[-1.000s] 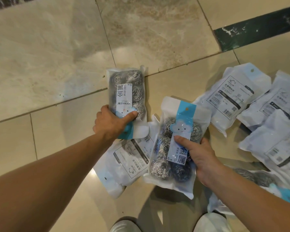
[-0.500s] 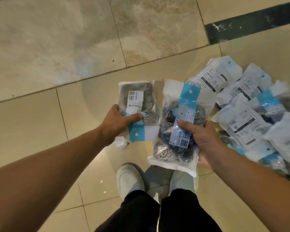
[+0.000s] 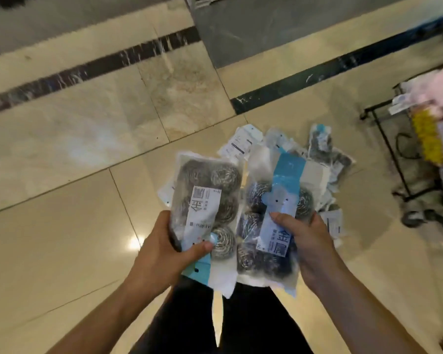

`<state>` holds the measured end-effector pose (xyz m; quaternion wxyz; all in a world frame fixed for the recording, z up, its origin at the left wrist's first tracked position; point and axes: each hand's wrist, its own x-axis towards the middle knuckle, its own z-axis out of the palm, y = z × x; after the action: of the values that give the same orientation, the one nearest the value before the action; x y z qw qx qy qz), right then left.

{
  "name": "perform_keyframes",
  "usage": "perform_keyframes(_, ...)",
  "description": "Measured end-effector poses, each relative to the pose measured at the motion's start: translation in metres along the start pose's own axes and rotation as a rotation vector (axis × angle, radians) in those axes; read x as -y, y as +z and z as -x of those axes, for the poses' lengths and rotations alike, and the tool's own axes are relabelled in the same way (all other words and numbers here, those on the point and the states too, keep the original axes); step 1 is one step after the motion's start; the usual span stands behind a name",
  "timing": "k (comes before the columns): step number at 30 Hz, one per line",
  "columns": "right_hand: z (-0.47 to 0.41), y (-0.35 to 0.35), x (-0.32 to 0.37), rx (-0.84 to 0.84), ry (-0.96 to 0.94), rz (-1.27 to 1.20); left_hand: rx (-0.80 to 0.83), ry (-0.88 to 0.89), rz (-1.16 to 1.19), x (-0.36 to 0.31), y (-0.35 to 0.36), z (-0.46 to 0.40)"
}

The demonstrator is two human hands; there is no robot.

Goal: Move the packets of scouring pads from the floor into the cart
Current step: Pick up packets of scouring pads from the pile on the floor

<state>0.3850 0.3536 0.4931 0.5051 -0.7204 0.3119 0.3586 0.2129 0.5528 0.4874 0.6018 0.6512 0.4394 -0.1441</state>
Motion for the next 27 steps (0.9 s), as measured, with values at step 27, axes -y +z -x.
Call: perform_keyframes(27, 0.274, -0.138, -0.028, -0.293, -0.268, -0.667, 0.550, 0.437, -0.268, -0.180, 0.002, 0.163)
